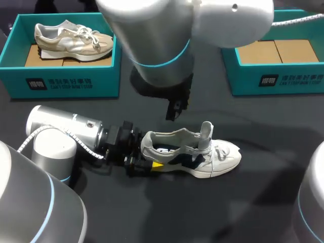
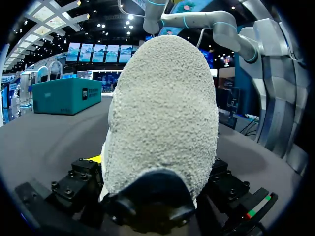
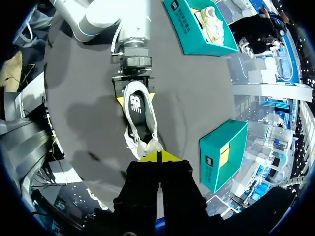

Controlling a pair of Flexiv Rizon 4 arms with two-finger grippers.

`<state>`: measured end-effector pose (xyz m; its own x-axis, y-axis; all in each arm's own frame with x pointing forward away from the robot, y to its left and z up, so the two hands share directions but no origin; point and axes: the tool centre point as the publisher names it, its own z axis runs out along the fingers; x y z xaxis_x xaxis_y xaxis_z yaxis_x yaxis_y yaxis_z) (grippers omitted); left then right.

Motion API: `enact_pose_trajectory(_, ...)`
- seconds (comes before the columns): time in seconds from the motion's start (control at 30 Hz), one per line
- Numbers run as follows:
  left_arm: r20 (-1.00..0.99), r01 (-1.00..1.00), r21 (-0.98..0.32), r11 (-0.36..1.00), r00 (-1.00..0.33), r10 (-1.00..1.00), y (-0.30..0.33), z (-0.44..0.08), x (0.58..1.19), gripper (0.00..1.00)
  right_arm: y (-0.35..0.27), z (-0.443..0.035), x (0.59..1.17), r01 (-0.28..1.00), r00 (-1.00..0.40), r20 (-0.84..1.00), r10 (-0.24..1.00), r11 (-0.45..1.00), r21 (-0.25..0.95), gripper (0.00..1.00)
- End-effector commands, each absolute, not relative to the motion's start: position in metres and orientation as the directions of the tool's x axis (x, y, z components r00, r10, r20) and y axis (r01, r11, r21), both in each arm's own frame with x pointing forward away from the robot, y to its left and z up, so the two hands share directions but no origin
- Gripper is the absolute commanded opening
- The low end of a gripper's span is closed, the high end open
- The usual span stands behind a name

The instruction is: Take the shoe out of the shoebox, open the shoe tongue, remove and reinsert the insole, then place the shoe into the shoebox

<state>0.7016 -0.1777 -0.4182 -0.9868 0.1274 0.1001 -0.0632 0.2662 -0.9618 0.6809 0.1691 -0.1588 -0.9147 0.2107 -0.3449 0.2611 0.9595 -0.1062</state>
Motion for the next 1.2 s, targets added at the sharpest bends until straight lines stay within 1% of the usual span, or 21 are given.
enact_pose_trajectory(0.03, 0.101, -0.063, -0.962, 0.267, -0.987, 0.128, -0.179, -0.419, 0.701, 0.0, 0.169, -0.19, 0.695, 0.197, -0.934, -0.314, 0.173, 0.979, -0.045, 0.0)
enact_pose_trajectory(0.2, 0.101, -0.063, -0.962, 0.267, -0.987, 0.128, -0.179, -0.419, 0.701, 0.0, 0.176, -0.211, 0.699, 0.143, -0.946, -0.299, 0.127, 0.989, -0.032, 0.0)
enact_pose_trajectory(0.3, 0.101, -0.063, -0.962, 0.267, -0.987, 0.128, -0.179, -0.419, 0.701, 0.0, 0.178, -0.225, 0.697, 0.081, -0.951, -0.301, 0.076, 0.997, -0.006, 0.0)
enact_pose_trajectory(0.77, 0.101, -0.063, -0.962, 0.267, -0.987, 0.128, -0.179, -0.419, 0.701, 0.0, 0.178, -0.225, 0.697, 0.081, -0.951, -0.301, 0.076, 0.997, -0.006, 0.0)
enact_pose_trajectory(0.83, 0.101, -0.063, -0.962, 0.267, -0.987, 0.128, -0.179, -0.419, 0.701, 0.0, 0.184, -0.238, 0.702, 0.047, -0.954, -0.297, 0.04, 0.999, -0.016, 0.0)
enact_pose_trajectory(1.07, 0.101, -0.063, -0.962, 0.267, -0.987, 0.128, -0.179, -0.419, 0.701, 0.0, 0.189, -0.27, 0.705, 0.008, -0.957, -0.291, 0.007, 1.0, 0.0, 0.0)
enact_pose_trajectory(1.2, 0.101, -0.063, -0.962, 0.267, -0.987, 0.128, -0.179, -0.419, 0.701, 0.0, 0.189, -0.271, 0.705, 0.005, -0.957, -0.289, 0.006, 1.0, 0.004, 0.0)
